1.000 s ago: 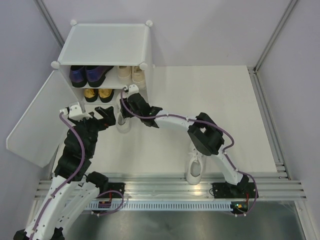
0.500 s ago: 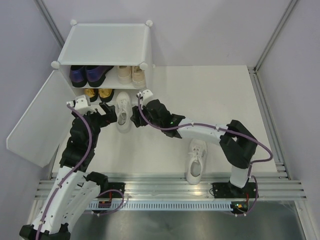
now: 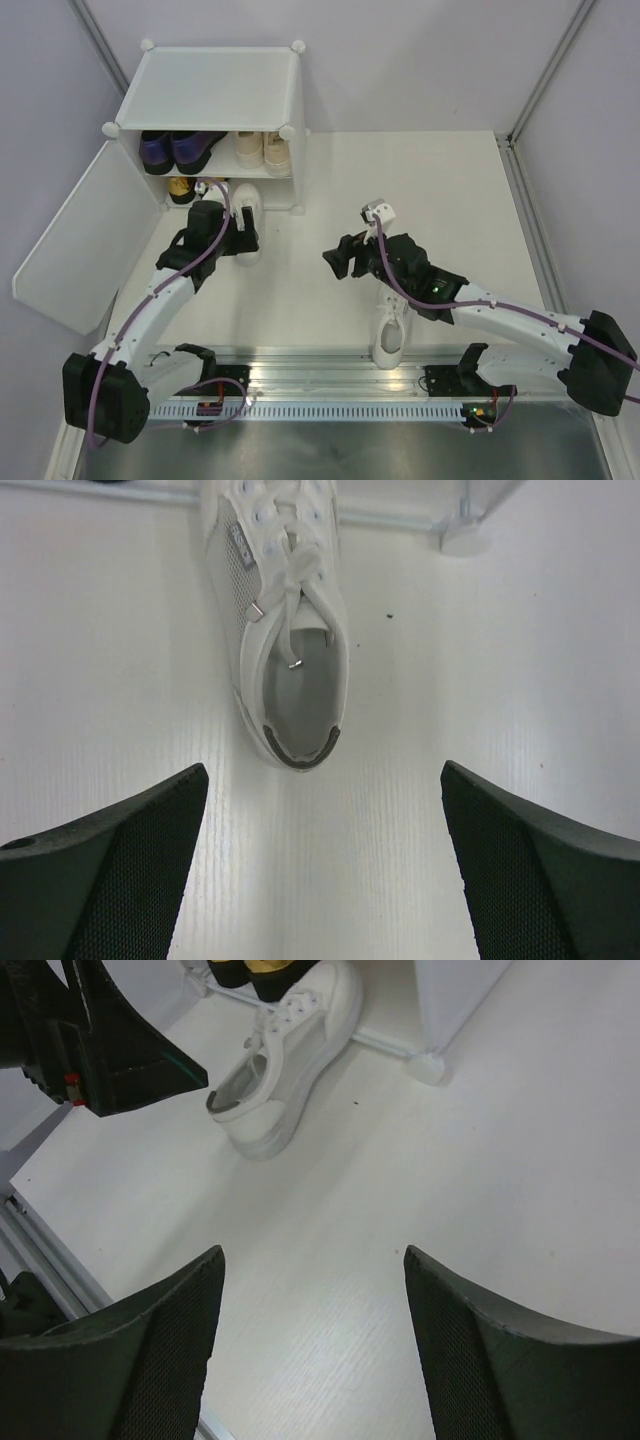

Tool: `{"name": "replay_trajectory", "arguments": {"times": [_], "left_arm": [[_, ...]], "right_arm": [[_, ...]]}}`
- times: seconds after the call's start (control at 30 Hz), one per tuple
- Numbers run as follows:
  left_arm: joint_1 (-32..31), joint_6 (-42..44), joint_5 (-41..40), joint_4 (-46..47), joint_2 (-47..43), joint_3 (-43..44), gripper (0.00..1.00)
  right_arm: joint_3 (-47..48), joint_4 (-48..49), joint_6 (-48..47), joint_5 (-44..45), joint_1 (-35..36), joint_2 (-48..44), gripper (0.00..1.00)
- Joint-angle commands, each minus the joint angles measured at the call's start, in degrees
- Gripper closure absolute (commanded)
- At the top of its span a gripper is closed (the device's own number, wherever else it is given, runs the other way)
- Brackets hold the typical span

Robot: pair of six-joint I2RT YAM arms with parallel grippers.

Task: Place and organize the shoes in the shoe cabinet
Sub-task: Pick up the shoe from the center of the board.

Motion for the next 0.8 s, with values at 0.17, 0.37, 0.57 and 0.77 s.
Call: {"name": "replay_trajectory", "arguments": {"times": [0.17,0.37,0.57,0.77], "left_arm": [[0.13,4.58,2.87,-3.21,8.64,4.81,0.0],[0.13,8.18,4.54,-4.26,17.51,8.06,0.0],[0.22,9.16,2.61,-6.47,23.76,10.53,0.02],[0.22,9.6,1.64,-6.73,25.08,10.61,0.17]], "right_arm": [[-7.6,-1.19,-0.02,2.09,-4.22,-8.31,0.23],[-9.18,-1.27,0.42,2.61,-5.37,-10.33,0.23],[-10.86,-1.54,0.24,4.29,-5.46,-13.94,0.23],[-11.03,-1.54,0.33,4.11,-5.55,-14.37,0.24]]}}
